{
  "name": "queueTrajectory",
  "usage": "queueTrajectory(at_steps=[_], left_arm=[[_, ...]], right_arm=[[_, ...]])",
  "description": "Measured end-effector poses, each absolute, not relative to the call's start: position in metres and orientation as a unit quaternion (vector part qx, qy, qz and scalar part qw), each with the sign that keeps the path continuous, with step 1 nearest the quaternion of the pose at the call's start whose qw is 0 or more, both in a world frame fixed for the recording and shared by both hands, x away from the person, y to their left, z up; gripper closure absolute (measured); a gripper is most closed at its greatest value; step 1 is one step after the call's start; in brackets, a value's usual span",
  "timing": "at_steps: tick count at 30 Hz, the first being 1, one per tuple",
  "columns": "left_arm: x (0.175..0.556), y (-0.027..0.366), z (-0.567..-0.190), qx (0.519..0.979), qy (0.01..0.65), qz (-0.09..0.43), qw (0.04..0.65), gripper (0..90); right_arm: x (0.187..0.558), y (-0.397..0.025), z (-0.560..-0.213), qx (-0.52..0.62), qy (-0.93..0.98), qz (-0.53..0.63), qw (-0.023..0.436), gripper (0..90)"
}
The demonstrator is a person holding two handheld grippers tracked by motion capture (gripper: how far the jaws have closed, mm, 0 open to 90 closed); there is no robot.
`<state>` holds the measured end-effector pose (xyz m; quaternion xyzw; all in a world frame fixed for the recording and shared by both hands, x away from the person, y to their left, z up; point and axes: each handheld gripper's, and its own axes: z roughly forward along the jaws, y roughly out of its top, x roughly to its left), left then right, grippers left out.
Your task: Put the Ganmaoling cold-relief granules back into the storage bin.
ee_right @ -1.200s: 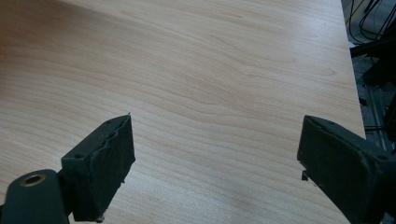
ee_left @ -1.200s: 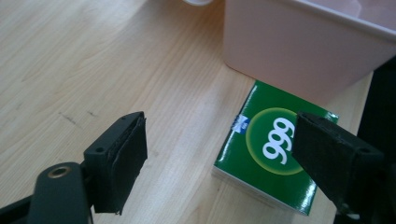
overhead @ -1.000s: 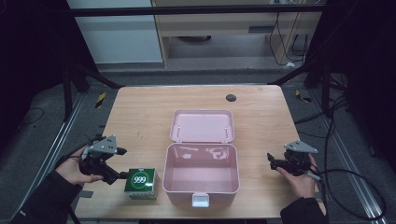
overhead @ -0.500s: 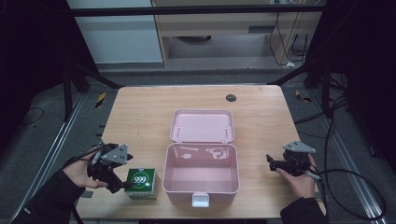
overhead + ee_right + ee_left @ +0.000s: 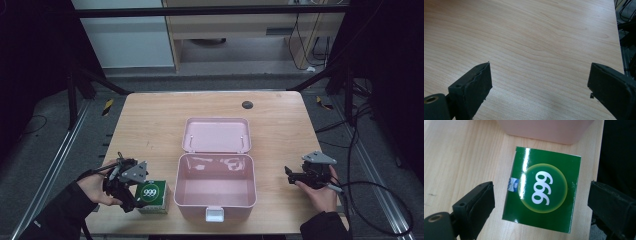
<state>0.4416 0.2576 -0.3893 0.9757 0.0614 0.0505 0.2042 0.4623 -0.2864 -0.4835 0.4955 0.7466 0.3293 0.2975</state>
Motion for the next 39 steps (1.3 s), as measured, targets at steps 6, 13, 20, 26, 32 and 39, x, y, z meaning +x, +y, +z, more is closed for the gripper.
queueTrajectory(at_steps=[6, 13, 20, 26, 32, 39], left_arm=[[0.443, 0.252, -0.394, 0.977, 0.053, 0.05, 0.2, 5.3], [0.444, 0.246, -0.402, 0.981, 0.042, 0.051, 0.181, 4.0], [0.445, 0.243, -0.409, 0.983, 0.037, 0.054, 0.173, 3.6], [0.448, 0.241, -0.417, 0.986, 0.035, 0.05, 0.156, 3.7], [0.45, 0.238, -0.424, 0.987, 0.031, 0.044, 0.152, 3.9], [0.452, 0.237, -0.433, 0.988, 0.034, 0.032, 0.146, 5.2]], right_arm=[[0.462, -0.286, -0.484, 0.495, 0.747, 0.327, 0.298, 5.6], [0.463, -0.286, -0.485, 0.496, 0.75, 0.324, 0.295, 5.3], [0.464, -0.286, -0.486, 0.493, 0.753, 0.321, 0.294, 5.0], [0.464, -0.286, -0.487, 0.493, 0.756, 0.317, 0.29, 4.9], [0.465, -0.285, -0.488, 0.494, 0.759, 0.314, 0.285, 4.7], [0.465, -0.284, -0.489, 0.493, 0.76, 0.314, 0.283, 4.9]])
